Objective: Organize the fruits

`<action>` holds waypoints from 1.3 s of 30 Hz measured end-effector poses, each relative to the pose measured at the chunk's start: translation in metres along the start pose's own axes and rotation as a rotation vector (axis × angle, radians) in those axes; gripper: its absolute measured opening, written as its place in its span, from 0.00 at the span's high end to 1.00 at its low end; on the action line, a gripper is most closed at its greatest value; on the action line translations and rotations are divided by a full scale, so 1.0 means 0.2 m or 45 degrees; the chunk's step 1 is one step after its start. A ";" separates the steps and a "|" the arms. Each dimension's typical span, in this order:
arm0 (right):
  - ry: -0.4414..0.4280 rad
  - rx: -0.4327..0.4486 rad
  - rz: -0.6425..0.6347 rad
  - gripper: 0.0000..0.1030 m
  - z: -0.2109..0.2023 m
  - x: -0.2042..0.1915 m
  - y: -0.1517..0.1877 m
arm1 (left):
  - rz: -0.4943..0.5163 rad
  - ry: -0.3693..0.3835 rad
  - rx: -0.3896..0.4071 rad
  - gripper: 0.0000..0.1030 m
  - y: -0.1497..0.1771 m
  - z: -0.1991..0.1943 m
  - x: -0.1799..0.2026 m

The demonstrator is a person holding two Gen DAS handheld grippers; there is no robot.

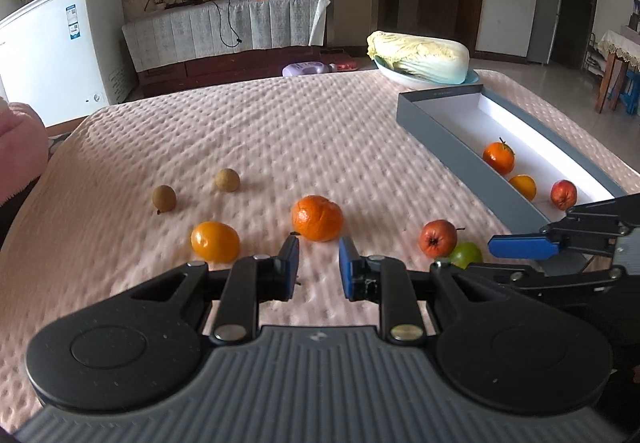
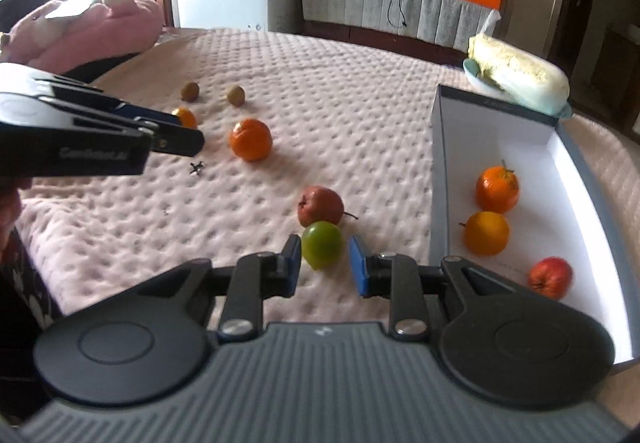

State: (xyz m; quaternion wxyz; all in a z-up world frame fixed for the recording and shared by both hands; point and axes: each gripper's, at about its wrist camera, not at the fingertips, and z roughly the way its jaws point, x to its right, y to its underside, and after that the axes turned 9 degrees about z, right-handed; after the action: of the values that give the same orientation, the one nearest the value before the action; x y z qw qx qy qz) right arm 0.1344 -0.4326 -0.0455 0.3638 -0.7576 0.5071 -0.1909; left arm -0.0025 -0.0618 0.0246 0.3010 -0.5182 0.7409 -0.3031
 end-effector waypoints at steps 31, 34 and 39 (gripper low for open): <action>-0.075 -0.069 0.007 0.72 -0.15 0.13 0.08 | 0.180 0.224 0.012 0.75 -0.11 0.24 0.40; -0.080 -0.063 0.004 0.72 -0.16 0.14 0.08 | 0.171 0.190 0.013 0.75 -0.12 0.27 0.41; -0.081 -0.065 0.003 0.73 -0.16 0.14 0.08 | 0.120 0.176 -0.006 0.75 -0.14 0.31 0.38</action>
State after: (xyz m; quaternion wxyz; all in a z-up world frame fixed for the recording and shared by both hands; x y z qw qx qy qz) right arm 0.1148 -0.4723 -0.0390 0.3608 -0.7717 0.5009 -0.1532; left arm 0.0384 -0.1500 -0.0036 0.2619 -0.4612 0.7842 -0.3220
